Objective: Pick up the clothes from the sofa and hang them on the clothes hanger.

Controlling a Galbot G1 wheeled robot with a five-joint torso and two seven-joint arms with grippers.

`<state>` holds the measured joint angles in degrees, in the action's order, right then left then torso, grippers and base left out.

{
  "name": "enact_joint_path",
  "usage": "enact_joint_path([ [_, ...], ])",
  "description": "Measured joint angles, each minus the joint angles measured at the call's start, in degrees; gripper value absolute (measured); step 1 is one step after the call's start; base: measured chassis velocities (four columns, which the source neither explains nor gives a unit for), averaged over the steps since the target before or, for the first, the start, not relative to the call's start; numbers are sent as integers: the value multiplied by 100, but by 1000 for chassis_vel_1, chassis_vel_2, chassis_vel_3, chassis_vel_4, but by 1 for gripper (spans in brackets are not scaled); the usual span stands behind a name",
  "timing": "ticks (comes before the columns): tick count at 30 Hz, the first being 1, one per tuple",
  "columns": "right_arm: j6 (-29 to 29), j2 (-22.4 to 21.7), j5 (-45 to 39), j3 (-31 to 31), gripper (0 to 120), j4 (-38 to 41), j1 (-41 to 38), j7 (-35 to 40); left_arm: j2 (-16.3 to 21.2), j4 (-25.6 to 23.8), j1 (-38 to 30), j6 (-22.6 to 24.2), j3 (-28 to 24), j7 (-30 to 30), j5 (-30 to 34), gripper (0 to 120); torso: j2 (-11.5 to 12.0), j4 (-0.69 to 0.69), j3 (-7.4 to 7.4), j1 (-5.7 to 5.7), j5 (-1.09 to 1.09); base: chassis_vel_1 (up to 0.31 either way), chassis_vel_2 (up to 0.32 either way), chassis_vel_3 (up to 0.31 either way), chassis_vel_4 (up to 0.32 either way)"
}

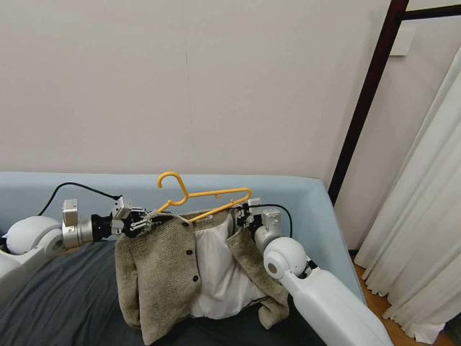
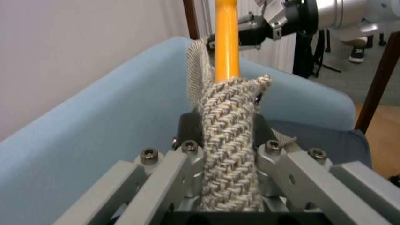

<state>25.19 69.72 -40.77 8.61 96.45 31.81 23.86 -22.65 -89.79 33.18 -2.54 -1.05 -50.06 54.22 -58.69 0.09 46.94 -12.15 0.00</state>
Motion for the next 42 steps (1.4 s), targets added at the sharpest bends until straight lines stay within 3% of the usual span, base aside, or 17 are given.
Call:
enact_joint_path([
  [8, -9, -167, 486, -53, 0, 19, -49, -92, 0, 38, 2, -12, -1, -70, -120, 9, 0, 0, 0, 0, 0, 0, 0, 0, 0],
  [18, -544, -315, 1697, -53, 0, -92, 2, -562, -35, 112, -106, -26, -52, -61, -212, 9, -1, 0, 0, 0, 0, 0, 0, 0, 0],
  [27, -782, -334, 2049, 146, 1, -251, 3, -533, -27, 138, -120, -19, -53, -49, -209, 9, -1, 0, 0, 0, 1, 0, 0, 0, 0],
  [42, -673, 12, 2282, 638, 51, -782, 242, 288, -23, 159, -137, -7, -30, -34, -147, 9, -1, 0, 0, 0, 1, 0, 0, 0, 0],
])
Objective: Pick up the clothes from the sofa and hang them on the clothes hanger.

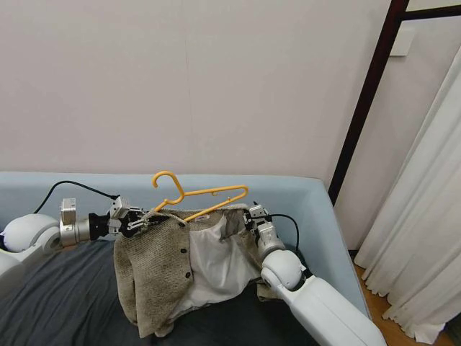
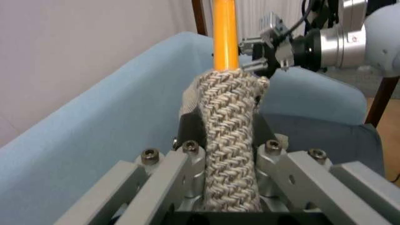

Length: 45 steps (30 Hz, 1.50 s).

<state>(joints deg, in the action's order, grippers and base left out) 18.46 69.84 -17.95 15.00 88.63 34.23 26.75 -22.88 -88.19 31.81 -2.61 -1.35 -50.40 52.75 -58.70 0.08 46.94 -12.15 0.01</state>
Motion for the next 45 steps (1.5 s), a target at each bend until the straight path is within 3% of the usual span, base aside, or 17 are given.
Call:
enact_joint_path([
  [6, 578, -84, 402, 176, 79, -45, 123, 211, 1, 0, -39, -10, 0, 4, 19, 9, 0, 1, 0, 0, -1, 0, 0, 0, 0],
  [10, 818, -149, 438, 178, 91, -54, 126, 213, 3, -7, -41, -15, 0, 7, 24, 9, 0, 1, 0, 0, -1, 0, 0, 0, 0],
  [12, 854, -167, 437, 168, 90, -59, 119, 211, 9, -12, -40, -18, 3, 9, 26, 9, 0, 1, 0, 0, -1, 0, 0, 0, 0],
  [19, 914, -276, 362, -27, 67, -28, 40, 33, 61, -44, 4, -55, 37, 14, 39, 9, 0, 0, 0, 0, -1, 0, 0, 0, 0],
  [27, 384, -518, 211, -543, 36, 111, -153, -1092, 96, -70, 30, -141, 46, -8, 158, 9, 0, 0, 0, 0, -1, 0, 0, 0, 0],
  [28, 384, -518, 211, -543, 36, 111, -153, -1092, 96, -70, 30, -141, 46, -8, 158, 9, 0, 0, 0, 0, -1, 0, 0, 0, 0],
  [36, 454, -852, -394, -799, 1, 424, -388, -1709, -2, 20, -40, -222, -45, -152, -38, 9, 0, 1, 0, 0, -2, 0, 0, 0, 0],
  [45, 453, -951, -212, -894, 0, 605, -595, -1793, -83, 98, -172, -255, -222, -324, -264, 8, 0, 0, 0, 0, -1, 0, 0, 0, 0],
])
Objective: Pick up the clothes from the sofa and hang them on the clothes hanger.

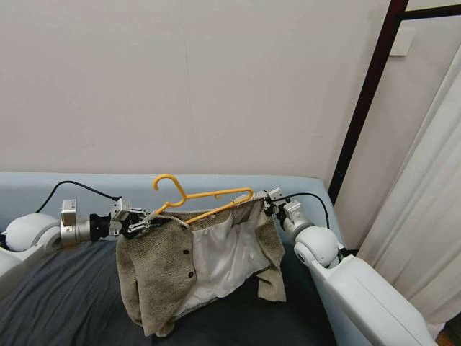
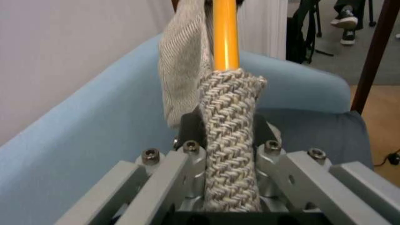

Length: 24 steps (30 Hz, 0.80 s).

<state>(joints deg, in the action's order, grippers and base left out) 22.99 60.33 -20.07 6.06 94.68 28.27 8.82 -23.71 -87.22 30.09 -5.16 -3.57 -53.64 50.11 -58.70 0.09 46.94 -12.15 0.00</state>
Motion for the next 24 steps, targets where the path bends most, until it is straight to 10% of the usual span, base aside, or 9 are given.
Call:
enact_joint_path([
  [24, 902, -408, -315, -284, 0, 1509, 123, 127, -175, -50, -310, 257, -327, 1166, -619, 6, 0, 0, 0, 1, 0, 0, 0, 0, 0],
])
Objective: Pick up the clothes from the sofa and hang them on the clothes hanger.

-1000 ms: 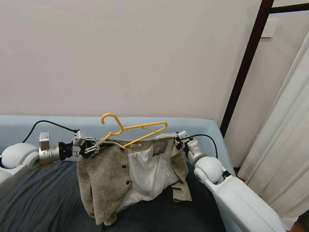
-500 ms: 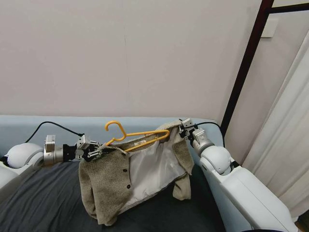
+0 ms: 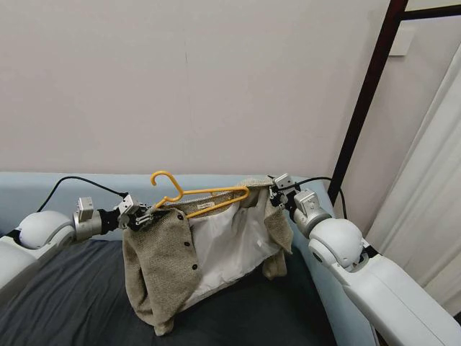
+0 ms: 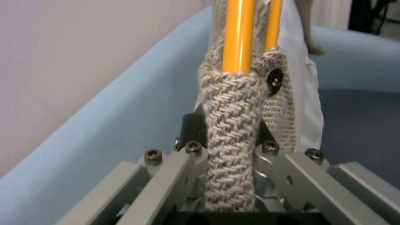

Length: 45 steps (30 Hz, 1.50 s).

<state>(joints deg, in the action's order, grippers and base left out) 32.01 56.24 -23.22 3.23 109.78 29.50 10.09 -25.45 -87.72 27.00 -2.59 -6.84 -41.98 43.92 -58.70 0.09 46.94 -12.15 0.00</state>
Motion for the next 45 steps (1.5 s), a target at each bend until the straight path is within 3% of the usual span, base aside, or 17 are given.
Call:
enact_joint_path([
  [6, -293, 75, 28, 62, 0, -285, -126, 71, 71, -173, 130, -8, -4, -305, 95, 6, 0, 0, 0, 0, -1, 0, 0, 0, 0],
  [14, -400, 87, 257, 23, 0, -324, -205, 43, 86, -184, 273, 115, 40, -44, -383, 6, 0, -1, 0, 0, 0, 0, 0, 0, 0],
  [31, -533, -34, 391, 89, 0, 292, 120, 162, 31, -183, 103, 526, 9, 1323, -331, 5, 0, 0, 0, 0, 0, 0, 0, 0, 0],
  [35, -583, -66, 340, 539, 0, 561, 198, 266, 25, -406, 128, 747, -17, 1840, -184, 5, 0, 0, 0, 0, 0, 0, 0, 0, 0],
  [45, -824, 250, 284, 1028, 0, 176, 95, 539, 61, -1020, 329, 725, 41, 2011, 471, 5, 0, 0, 0, 0, 0, 0, 0, 0, 0],
])
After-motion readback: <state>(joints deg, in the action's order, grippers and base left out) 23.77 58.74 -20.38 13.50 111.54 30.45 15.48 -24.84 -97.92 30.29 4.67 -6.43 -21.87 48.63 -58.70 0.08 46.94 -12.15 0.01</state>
